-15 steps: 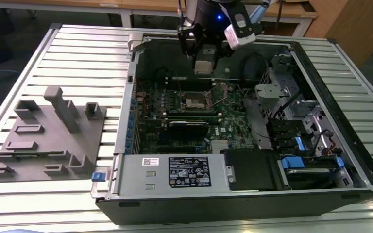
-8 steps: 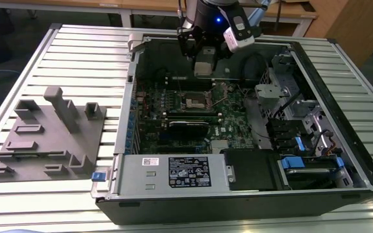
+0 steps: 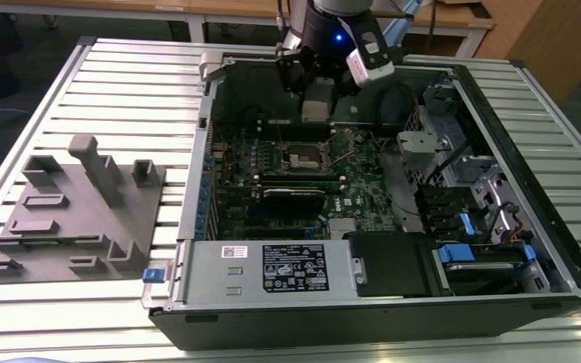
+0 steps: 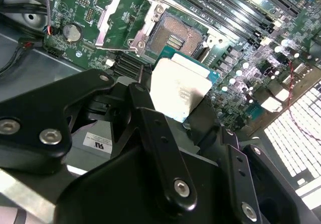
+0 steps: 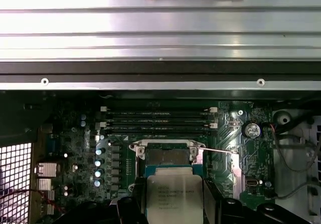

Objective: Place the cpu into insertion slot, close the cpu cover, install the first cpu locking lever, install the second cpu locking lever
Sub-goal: 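Place the cpu into insertion slot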

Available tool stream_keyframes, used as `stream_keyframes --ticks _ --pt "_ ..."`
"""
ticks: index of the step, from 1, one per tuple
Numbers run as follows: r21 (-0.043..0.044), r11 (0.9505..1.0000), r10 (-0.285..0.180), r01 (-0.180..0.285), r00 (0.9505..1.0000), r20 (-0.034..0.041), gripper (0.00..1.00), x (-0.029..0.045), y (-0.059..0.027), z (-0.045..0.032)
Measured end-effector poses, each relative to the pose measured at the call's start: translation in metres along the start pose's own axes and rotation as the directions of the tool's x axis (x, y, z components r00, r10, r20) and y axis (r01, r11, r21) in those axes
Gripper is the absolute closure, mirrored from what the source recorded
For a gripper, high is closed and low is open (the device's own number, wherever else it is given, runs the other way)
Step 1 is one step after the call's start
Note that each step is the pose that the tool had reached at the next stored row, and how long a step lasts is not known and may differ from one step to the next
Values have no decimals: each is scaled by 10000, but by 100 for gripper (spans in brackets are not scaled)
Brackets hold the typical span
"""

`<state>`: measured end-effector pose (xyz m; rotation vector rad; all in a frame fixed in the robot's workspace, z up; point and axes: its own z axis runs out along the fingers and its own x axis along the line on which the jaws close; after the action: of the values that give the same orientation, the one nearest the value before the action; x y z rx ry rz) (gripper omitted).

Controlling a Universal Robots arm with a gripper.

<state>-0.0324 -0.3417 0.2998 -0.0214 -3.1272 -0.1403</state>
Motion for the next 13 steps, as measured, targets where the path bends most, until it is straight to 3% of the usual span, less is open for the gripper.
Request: stream_keyframes --ticks 13 --pt "1 10000 -22 22 10000 -2 46 15 -40 146"
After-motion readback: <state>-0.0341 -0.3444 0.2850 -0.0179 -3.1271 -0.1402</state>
